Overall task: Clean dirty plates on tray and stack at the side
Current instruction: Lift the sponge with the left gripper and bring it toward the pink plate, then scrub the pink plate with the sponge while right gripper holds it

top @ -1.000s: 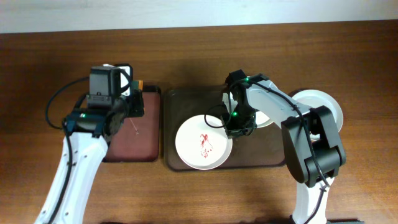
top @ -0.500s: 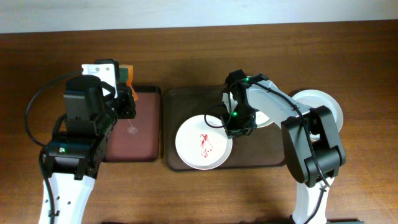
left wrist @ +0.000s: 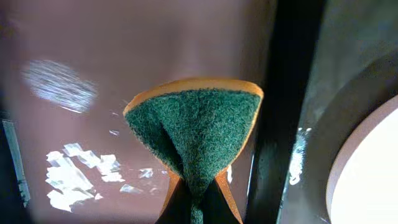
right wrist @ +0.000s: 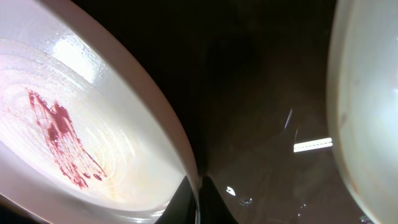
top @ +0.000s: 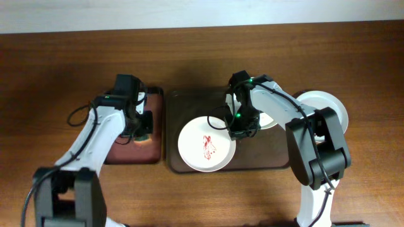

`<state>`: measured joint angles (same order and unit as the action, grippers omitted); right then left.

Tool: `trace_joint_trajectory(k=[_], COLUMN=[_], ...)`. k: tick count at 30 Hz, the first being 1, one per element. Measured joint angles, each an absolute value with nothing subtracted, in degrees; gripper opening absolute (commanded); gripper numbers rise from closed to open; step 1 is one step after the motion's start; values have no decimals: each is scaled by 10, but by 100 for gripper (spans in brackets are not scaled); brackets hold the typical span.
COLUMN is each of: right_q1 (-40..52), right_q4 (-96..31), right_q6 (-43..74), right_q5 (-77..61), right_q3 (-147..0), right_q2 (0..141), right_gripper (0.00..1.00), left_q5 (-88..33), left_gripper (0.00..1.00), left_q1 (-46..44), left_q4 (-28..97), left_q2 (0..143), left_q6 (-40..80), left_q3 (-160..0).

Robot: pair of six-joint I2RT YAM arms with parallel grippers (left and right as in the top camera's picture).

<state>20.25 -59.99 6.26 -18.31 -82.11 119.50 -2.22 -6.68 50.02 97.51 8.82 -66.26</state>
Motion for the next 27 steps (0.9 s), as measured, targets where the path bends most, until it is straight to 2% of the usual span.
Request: trace_joint_trajectory(k=[9, 20, 24, 27], right_q1=[203, 203, 203, 203], right_q4=[-600, -600, -598, -598], right_q6=[62, 62, 62, 62], right_q5=[-183, -183, -183, -183], right_q3=[-821, -821, -820, -820], right_q2=[1195, 1195, 1195, 1195], right_gripper=[4, 4, 4, 4], left_q5=[-45, -84, -44, -67], left_gripper=[0, 0, 0, 0], left_q1=[-125, -124, -124, -124], left_q4=[534, 581, 604, 571], left_q2=[1013, 1013, 1009, 993], left_q6=[93, 93, 93, 93], left_q3=[-638, -637, -751, -801])
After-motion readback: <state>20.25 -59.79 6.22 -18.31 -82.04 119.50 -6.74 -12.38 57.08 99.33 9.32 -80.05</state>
